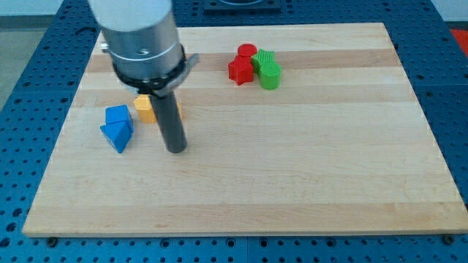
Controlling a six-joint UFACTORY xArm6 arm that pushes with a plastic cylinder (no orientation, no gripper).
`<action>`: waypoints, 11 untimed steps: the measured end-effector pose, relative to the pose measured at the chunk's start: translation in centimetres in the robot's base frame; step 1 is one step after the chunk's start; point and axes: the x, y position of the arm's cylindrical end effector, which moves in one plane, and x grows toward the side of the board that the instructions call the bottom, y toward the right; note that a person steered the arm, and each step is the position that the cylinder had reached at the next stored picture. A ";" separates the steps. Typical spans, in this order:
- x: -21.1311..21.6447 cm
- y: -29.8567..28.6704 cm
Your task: Move the yellow heart down a bit
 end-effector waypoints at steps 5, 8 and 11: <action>-10.8 -2.1; -8.1 -2.0; -5.4 -4.3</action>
